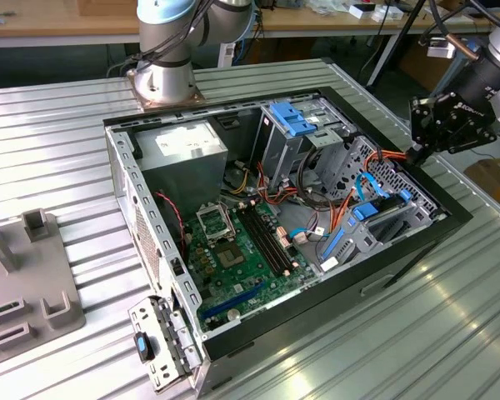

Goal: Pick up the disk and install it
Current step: 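Insert the second disk wire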

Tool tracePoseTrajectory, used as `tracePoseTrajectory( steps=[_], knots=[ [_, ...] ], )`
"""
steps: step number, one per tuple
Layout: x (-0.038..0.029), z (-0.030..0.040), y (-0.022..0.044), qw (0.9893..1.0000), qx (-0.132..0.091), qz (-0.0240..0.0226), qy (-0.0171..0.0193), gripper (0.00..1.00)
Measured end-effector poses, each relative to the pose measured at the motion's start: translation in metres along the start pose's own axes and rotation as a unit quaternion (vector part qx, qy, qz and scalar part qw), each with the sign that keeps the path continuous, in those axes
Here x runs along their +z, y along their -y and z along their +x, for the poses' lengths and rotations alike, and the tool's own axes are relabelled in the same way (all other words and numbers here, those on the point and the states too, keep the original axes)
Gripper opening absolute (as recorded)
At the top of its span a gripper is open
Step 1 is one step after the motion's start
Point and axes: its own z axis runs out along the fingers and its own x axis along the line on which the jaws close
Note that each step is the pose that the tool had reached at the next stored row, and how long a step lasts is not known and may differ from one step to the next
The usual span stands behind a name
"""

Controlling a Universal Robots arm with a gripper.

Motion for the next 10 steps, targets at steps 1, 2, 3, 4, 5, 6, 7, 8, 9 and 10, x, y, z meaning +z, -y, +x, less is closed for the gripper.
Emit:
tracePoseTrajectory(
  steps=[1,2,3,4,5,6,7,8,9,10],
  knots=[
    [0.0001,-0.0010,-0.0011,1.0000,0.000,-0.0002,-0.0003,0.16],
    [0.0002,-0.0028,-0.0032,1.0000,0.000,-0.0004,-0.0009,0.16],
    [0.0003,-0.0051,-0.0057,1.0000,0.000,-0.0007,-0.0015,0.16],
    [0.0003,-0.0074,-0.0083,1.0000,0.000,-0.0008,-0.0018,0.16],
    [0.0002,-0.0097,-0.0110,1.0000,0.000,-0.0009,-0.0021,0.16],
    [0.0002,-0.0117,-0.0132,1.0000,0.000,-0.0010,-0.0023,0.16],
    [0.0002,-0.0140,-0.0157,1.0000,0.000,-0.0012,-0.0028,0.16],
    [0.0005,-0.0152,-0.0168,1.0000,0.002,-0.0015,-0.0035,0.16],
    [0.0007,-0.0153,-0.0168,1.0000,0.008,-0.0016,-0.0043,0.16],
    [0.0006,-0.0154,-0.0169,0.9998,0.018,-0.0015,-0.0054,0.16]
  ],
)
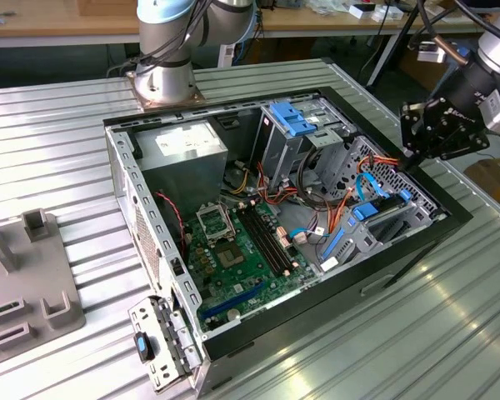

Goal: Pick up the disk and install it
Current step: 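Insert the second disk wire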

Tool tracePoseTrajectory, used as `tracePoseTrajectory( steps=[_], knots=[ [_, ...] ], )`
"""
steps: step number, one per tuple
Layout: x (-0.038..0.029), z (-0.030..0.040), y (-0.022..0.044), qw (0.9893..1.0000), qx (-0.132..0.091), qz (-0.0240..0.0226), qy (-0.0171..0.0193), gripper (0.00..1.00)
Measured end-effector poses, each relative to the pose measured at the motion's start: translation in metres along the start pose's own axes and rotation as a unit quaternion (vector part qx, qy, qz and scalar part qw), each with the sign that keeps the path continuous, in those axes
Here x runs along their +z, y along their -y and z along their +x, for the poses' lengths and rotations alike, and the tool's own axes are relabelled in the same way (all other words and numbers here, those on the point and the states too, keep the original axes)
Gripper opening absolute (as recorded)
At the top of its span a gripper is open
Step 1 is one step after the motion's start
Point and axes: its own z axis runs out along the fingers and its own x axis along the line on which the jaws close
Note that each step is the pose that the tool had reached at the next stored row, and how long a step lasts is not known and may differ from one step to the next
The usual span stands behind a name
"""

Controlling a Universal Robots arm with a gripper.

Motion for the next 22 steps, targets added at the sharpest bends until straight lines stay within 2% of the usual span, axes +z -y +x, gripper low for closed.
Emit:
tracePoseTrajectory(
  steps=[4,8,12,13,15,17,18,22],
  knots=[
    [0.0009,-0.0004,-0.0005,0.9995,0.032,-0.0009,-0.0048,0.16],
    [0.0011,-0.0004,-0.0005,0.9991,0.042,-0.0003,-0.0057,0.16],
    [0.0012,-0.0004,-0.0006,0.9974,0.071,0.0008,-0.0081,0.16],
    [0.0013,-0.0004,-0.0006,0.9967,0.080,0.0011,-0.0090,0.16],
    [0.0024,-0.0017,-0.0019,0.9959,0.089,0.0015,-0.0097,0.16],
    [0.0031,-0.0028,-0.0030,0.9956,0.093,0.0015,-0.0101,0.16],
    [0.0041,-0.0055,-0.0055,0.9954,0.095,0.0016,-0.0104,0.16],
    [0.0048,-0.0106,-0.0101,0.9953,0.096,0.0016,-0.0105,0.16]
  ],
)
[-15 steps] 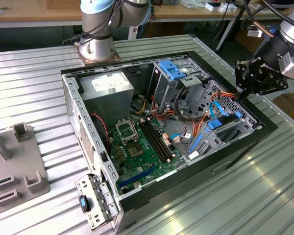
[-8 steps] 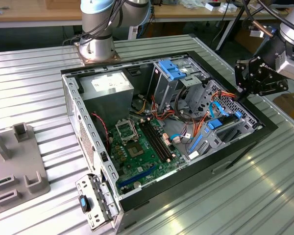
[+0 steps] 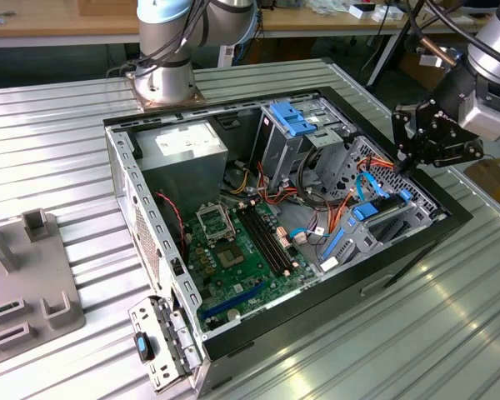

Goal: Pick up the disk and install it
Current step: 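Insert the second disk wire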

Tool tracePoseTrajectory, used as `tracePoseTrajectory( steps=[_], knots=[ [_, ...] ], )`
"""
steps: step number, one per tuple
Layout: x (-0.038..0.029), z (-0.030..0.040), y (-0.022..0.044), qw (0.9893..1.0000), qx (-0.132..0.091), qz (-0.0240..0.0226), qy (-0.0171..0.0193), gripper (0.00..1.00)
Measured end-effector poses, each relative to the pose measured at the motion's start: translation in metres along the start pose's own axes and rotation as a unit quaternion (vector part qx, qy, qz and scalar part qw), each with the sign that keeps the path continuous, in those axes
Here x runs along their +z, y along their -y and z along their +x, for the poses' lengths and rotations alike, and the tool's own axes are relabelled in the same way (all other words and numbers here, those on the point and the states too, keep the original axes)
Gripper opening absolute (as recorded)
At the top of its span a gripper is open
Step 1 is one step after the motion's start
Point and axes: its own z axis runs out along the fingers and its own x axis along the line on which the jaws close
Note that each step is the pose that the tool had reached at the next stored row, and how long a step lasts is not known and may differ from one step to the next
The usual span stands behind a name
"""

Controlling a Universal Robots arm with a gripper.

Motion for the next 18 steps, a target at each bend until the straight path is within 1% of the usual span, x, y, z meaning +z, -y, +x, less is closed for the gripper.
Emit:
tracePoseTrajectory(
  steps=[1,3,8,11,13,16,18],
  knots=[
    [0.0003,-0.0021,-0.0029,1.0000,0.000,0.0000,0.0000,0.16],
    [0.0004,-0.0048,-0.0067,1.0000,0.001,0.0000,-0.0001,0.16],
    [0.0004,-0.0048,-0.0067,1.0000,0.004,0.0001,-0.0004,0.16],
    [0.0004,-0.0048,-0.0067,0.9994,0.034,0.0011,-0.0028,0.16],
    [0.0005,-0.0048,-0.0067,0.9986,0.052,0.0017,-0.0044,0.16],
    [0.0005,-0.0049,-0.0068,0.9986,0.053,0.0018,-0.0045,0.16],
    [0.0004,-0.0069,-0.0092,0.9985,0.055,0.0018,-0.0047,0.16]
  ],
)
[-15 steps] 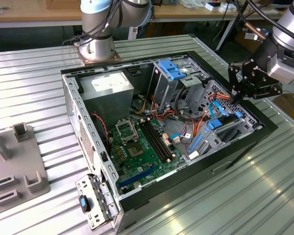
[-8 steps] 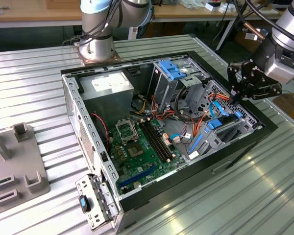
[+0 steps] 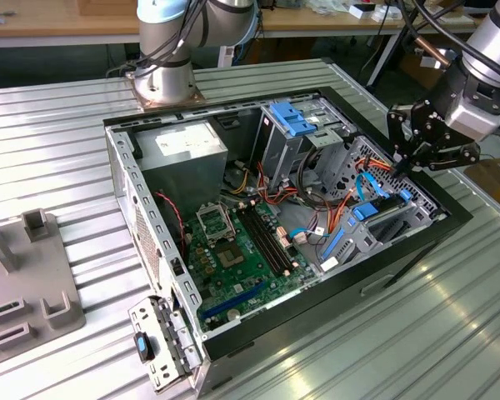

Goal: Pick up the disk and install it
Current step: 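Insert the second disk wire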

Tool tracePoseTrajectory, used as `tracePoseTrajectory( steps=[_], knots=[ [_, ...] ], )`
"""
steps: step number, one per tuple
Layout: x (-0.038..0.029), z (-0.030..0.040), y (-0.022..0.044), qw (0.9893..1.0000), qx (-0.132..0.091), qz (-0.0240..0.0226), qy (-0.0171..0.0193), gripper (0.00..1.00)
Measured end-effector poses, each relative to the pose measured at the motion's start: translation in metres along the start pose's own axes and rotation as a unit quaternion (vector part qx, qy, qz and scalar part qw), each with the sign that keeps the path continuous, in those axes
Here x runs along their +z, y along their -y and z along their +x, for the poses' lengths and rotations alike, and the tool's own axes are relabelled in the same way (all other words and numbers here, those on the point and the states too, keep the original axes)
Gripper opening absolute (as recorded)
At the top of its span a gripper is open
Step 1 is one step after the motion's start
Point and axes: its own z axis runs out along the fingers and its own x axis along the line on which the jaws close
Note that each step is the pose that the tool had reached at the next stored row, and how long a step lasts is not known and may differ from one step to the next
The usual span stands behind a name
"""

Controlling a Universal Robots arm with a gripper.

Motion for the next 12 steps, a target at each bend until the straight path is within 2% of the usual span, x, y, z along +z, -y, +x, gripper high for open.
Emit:
tracePoseTrajectory(
  steps=[3,5,6,8,12],
  knots=[
    [0.0007,-0.0010,-0.0019,0.9999,0.015,0.0005,-0.0012,0.16],
    [0.0014,-0.0011,-0.0020,0.9993,0.036,0.0012,-0.0030,0.16],
    [0.0022,-0.0010,-0.0021,0.9987,0.052,0.0017,-0.0043,0.16],
    [0.0029,-0.0010,-0.0022,0.9977,0.068,0.0023,-0.0056,0.16],
    [0.0045,-0.0009,-0.0023,0.9942,0.107,0.0037,-0.0088,0.16]
  ],
)
